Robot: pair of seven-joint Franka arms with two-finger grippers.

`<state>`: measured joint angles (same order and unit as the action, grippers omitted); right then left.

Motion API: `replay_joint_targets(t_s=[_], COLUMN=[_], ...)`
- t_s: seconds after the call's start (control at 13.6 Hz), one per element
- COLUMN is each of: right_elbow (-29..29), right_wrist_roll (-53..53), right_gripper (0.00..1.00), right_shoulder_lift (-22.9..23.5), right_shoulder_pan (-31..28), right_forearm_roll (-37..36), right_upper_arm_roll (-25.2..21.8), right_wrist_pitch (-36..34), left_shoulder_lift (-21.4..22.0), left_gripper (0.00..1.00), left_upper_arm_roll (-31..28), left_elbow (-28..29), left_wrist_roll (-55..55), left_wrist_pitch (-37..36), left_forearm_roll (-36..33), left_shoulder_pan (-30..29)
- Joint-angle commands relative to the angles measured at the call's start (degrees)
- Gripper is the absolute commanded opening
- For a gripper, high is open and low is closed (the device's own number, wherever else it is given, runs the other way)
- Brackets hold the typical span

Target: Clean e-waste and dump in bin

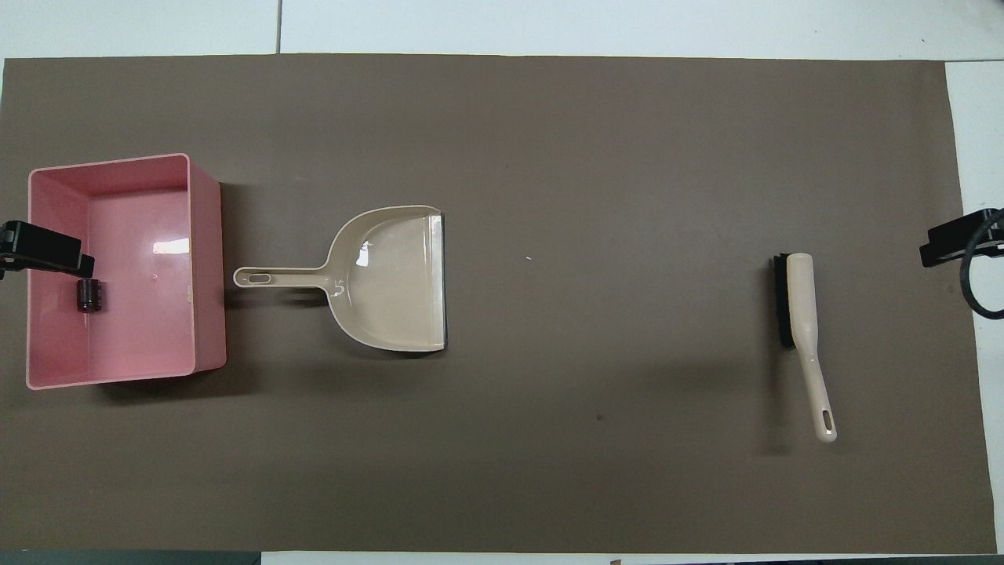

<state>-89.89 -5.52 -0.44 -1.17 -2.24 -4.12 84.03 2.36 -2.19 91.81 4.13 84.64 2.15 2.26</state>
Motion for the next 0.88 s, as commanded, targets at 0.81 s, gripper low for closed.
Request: replay_joint_targets(t_s=[0.81], right_elbow=[-0.72], right_wrist_roll=[-0.72], right_gripper=[0.99], right_shoulder_lift=[-0.97], right_shoulder_pan=[-0.77], right_forearm_roll=[0.13], right_upper_arm_roll=[0.51], right_wrist_pitch=[0.08], left_shoulder_lift=[0.98], left_gripper=[0.99], left_upper_arm_roll=[-0.1], left_elbow=[1.71], left_wrist_roll=[2.64], left_wrist_pitch=[1.58], left_forearm_roll=[-1.01], left_shoulder_pan=[-1.21])
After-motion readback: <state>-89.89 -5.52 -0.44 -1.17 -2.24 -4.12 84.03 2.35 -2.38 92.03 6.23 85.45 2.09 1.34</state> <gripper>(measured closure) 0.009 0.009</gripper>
